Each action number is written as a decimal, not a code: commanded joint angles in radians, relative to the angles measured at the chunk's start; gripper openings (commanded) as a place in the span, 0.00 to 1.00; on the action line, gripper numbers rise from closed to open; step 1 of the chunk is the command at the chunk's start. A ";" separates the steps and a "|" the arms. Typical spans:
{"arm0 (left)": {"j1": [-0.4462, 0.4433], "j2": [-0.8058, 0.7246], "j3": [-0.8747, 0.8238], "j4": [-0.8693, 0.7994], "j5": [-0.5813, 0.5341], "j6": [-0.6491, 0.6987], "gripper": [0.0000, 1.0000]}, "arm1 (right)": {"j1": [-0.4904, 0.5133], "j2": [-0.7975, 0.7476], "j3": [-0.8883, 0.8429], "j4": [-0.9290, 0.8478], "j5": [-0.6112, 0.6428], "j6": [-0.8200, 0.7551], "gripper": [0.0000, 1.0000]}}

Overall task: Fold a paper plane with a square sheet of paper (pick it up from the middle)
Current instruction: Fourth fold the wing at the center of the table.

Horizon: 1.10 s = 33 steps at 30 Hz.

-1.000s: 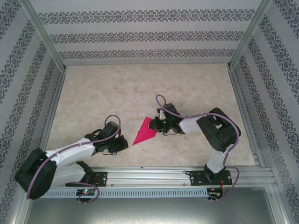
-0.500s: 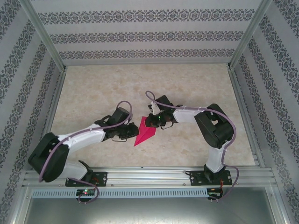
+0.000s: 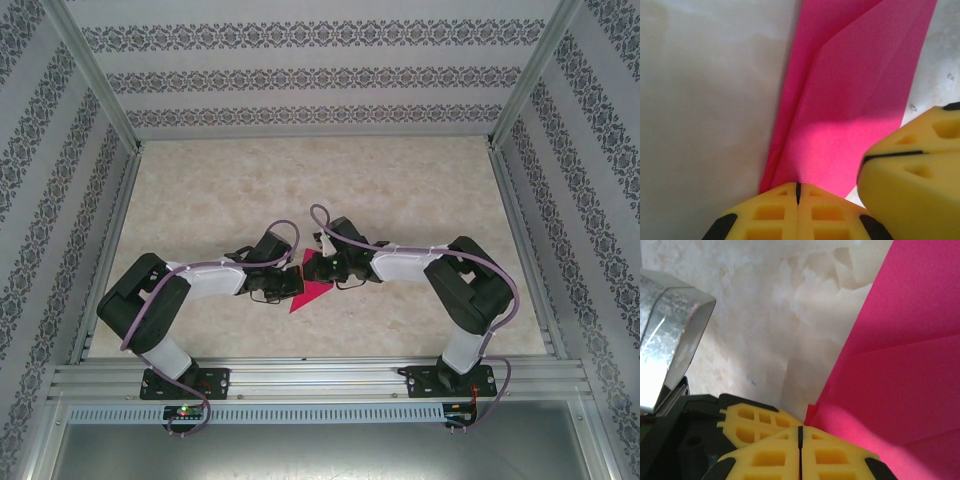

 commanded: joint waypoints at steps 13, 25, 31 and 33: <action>-0.010 0.044 -0.060 -0.030 -0.046 0.011 0.01 | -0.177 0.099 -0.108 0.200 0.029 0.064 0.10; -0.012 0.024 -0.060 -0.013 -0.021 0.007 0.02 | -0.333 0.036 0.044 -0.015 -0.025 -0.048 0.15; -0.024 0.003 -0.023 0.014 0.036 0.011 0.06 | -0.283 -0.175 -0.028 -0.178 0.086 -0.006 0.27; -0.029 -0.010 -0.001 0.000 0.035 0.013 0.08 | -0.263 -0.217 -0.080 -0.177 0.092 0.040 0.28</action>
